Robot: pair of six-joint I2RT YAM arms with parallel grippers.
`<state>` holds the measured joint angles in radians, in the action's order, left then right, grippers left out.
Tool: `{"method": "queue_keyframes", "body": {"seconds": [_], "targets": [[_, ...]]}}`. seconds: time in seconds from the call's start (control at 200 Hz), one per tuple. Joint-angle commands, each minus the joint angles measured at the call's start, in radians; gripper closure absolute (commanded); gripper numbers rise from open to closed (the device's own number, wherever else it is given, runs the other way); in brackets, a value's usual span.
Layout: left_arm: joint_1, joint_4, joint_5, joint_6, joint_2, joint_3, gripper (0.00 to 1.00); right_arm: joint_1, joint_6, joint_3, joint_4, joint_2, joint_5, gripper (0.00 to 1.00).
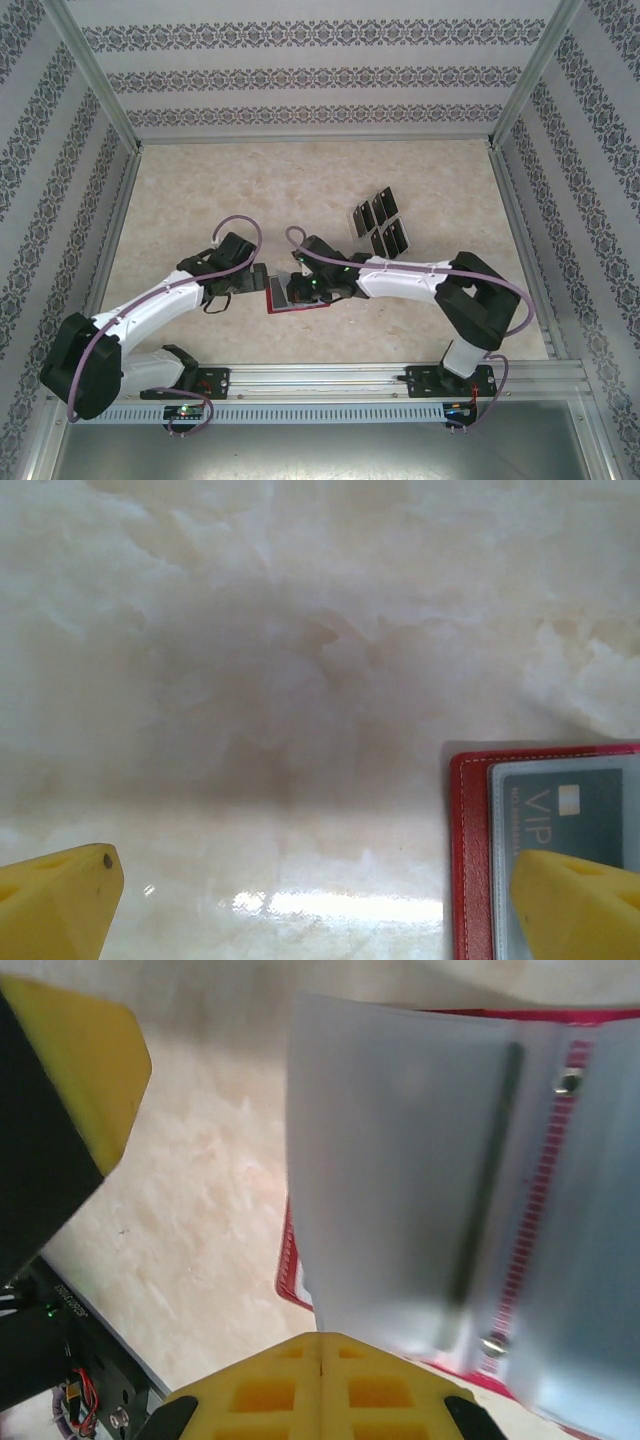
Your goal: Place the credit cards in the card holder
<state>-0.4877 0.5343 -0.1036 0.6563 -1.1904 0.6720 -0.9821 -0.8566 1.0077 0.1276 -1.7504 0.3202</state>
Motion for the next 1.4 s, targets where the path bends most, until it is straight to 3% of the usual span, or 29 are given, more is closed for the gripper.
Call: {"method": "queue_keyframes", "body": {"seconds": [0.0,0.235,0.485,0.7,0.929,1.144,1.394], "targets": [[0.024,0.010,0.016,0.005,0.022,0.000,0.00,-0.027,0.016,0.050,0.018,-0.062,0.025,0.87],[0.042,0.027,0.028,0.006,0.049,0.004,0.00,-0.043,0.006,0.099,0.003,-0.142,0.062,0.61],[0.045,0.049,0.050,-0.009,0.052,0.013,0.00,-0.042,0.029,0.076,0.006,-0.006,0.060,0.44],[0.042,0.052,0.097,-0.032,0.039,0.037,0.00,0.010,0.038,-0.034,0.064,0.227,-0.019,0.44],[-0.059,0.031,0.088,-0.018,-0.070,0.102,0.00,0.208,0.157,-0.082,0.278,0.416,-0.147,0.44],[-0.150,0.029,0.000,0.001,-0.187,0.113,0.00,0.361,0.335,-0.021,0.457,0.417,-0.269,0.44],[-0.173,0.024,-0.049,0.009,-0.250,0.079,0.00,0.440,0.462,0.035,0.527,0.362,-0.417,0.46]]}}
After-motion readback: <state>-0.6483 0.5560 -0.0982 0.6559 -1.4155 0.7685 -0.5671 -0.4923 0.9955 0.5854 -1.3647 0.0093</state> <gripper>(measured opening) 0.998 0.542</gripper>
